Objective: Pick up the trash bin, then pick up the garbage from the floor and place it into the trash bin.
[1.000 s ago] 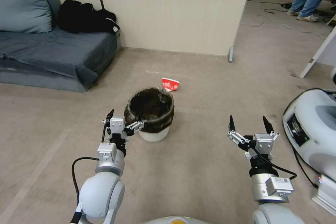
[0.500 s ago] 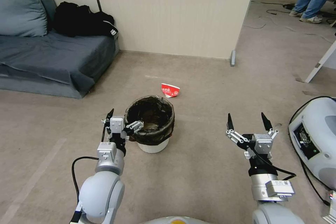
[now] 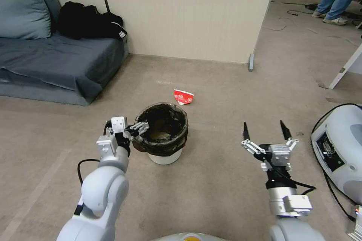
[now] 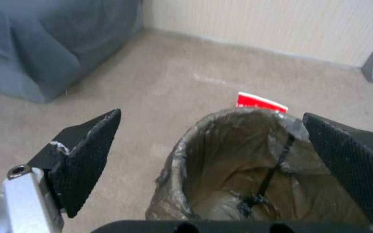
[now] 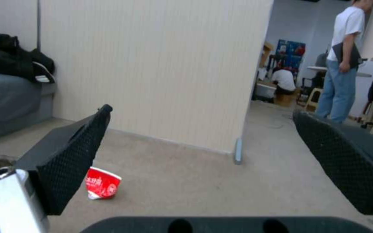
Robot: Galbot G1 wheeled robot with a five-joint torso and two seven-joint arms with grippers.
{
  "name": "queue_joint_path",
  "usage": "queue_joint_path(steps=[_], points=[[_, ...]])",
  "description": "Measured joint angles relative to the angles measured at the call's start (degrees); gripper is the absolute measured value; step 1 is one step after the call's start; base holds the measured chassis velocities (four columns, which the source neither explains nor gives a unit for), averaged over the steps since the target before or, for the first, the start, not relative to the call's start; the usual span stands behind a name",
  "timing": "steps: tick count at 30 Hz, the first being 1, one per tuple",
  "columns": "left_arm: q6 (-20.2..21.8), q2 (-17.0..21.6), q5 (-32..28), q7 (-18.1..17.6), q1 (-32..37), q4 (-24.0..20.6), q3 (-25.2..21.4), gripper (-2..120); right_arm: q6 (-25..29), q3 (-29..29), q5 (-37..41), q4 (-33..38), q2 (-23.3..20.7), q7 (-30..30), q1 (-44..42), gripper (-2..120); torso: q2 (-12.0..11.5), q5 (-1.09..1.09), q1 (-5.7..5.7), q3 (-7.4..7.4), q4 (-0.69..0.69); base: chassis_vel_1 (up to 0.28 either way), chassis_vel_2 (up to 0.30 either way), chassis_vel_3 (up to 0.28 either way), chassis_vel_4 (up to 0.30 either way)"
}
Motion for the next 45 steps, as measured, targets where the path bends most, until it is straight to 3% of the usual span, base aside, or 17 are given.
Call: queue_joint_path(steps=[8, 18, 25, 33, 35, 37, 38, 45], points=[[2.92, 0.10, -3.48, -2.68, -5.29, 6.27, 1.40, 99, -0.04, -0.07, -0.91, -0.31, 0.00, -0.11, 0.05, 100, 0.00, 0.00, 0.00, 0.00, 0.00, 0.000, 0.000, 0.000, 0.000], [3.97, -0.45, -6.03, -3.22, -8.64, 11.94, 2.45, 97, 0.00, -0.25, -1.36, -0.80, 0.00, -0.59, 0.13, 100, 0.00, 0.01, 0.00, 0.00, 0.00, 0.000, 0.000, 0.000, 0.000], [3.97, -1.26, -5.30, -3.40, -10.31, 17.35, 2.66, 97, 0.46, -0.31, -1.56, -1.45, 0.00, -0.71, 0.13, 100, 0.00, 0.00, 0.00, 0.00, 0.00, 0.000, 0.000, 0.000, 0.000], [4.09, -2.26, -3.43, -4.25, -10.70, 20.48, 2.63, 93, 0.72, -0.32, -1.55, -1.75, 0.00, -0.79, 0.10, 100, 0.00, 0.00, 0.00, 0.00, 0.00, 0.000, 0.000, 0.000, 0.000], [4.64, -2.59, -3.15, -4.39, -10.62, 21.52, 2.62, 82, 0.89, -0.34, -1.67, -1.92, 0.00, -0.88, 0.09, 100, 0.00, 0.01, 0.00, 0.00, 0.00, 0.000, 0.000, 0.000, 0.000], [4.77, -2.67, -3.15, -4.41, -10.56, 21.68, 2.62, 80, 0.91, -0.35, -1.70, -1.93, 0.00, -0.89, 0.09, 100, 0.00, 0.00, 0.00, 0.00, 0.00, 0.000, 0.000, 0.000, 0.000], [5.12, -2.89, -3.20, -4.48, -10.29, 21.94, 2.62, 72, 0.91, -0.54, -1.89, -1.96, 0.00, -0.70, 0.09, 100, 0.00, 0.00, 0.00, 0.00, 0.00, 0.000, 0.000, 0.000, 0.000], [6.00, -3.46, -4.49, -4.86, -9.15, 21.81, 2.68, 50, 0.76, -0.81, -2.40, -1.96, 0.00, 0.33, 0.08, 100, 0.00, 0.01, 0.00, 0.00, 0.00, 0.000, 0.000, 0.000, 0.000]])
